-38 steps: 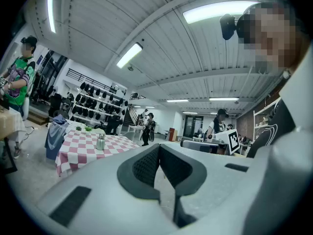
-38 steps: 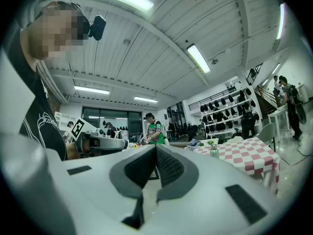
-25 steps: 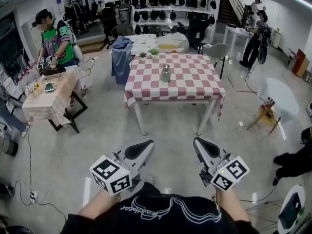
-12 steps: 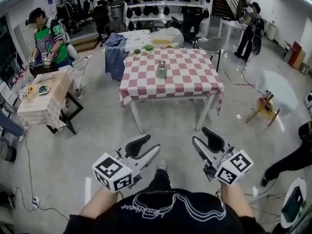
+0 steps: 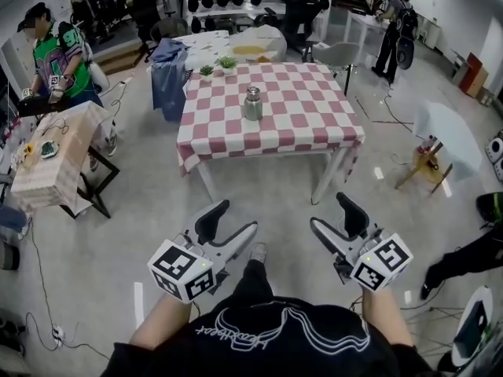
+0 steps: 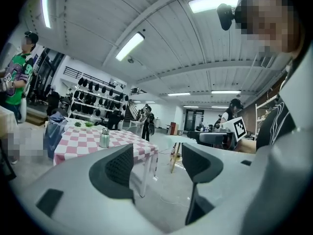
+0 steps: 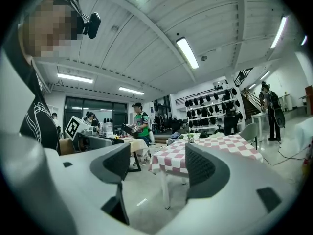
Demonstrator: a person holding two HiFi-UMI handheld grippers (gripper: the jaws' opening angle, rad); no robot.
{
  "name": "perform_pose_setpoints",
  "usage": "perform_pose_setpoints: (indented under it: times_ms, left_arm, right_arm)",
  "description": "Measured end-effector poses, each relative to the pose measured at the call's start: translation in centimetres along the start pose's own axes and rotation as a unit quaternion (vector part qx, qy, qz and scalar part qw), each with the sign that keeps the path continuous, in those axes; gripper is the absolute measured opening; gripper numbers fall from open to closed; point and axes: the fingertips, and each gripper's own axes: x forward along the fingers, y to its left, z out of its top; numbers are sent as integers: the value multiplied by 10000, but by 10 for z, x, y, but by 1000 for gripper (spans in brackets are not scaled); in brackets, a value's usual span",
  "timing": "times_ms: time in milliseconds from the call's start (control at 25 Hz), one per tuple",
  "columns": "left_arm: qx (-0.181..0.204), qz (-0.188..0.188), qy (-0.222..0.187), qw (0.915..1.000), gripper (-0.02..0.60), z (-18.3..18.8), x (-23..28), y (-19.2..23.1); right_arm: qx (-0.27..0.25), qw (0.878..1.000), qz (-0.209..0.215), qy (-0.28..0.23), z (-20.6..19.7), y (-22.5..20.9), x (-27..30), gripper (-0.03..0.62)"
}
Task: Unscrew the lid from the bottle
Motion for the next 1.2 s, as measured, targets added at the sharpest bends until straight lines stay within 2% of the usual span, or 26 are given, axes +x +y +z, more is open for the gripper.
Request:
perform_pose_setpoints:
  times_ms: [160, 600, 800, 1040, 1200]
  left_arm:
    - [-36, 121, 54, 9999, 307, 2, 39, 58]
    - [-69, 125, 605, 9981, 316, 2, 177, 222]
    - [224, -7, 780, 9967, 318, 2, 230, 266]
    - [37, -145, 942, 9954, 325, -15, 275, 302]
    - [76, -178, 1100, 9937, 333, -27, 294, 317]
  right_arm:
    - [45, 10000, -64, 50, -1, -43, 51, 353]
    - [334, 9982, -394, 315, 0, -177, 204, 359]
    - [218, 9969, -510, 557, -8, -214, 249, 371]
    - [382, 9949, -683, 635, -19, -245, 272, 371]
    - [441, 9948, -675, 618, -19, -250, 277, 371]
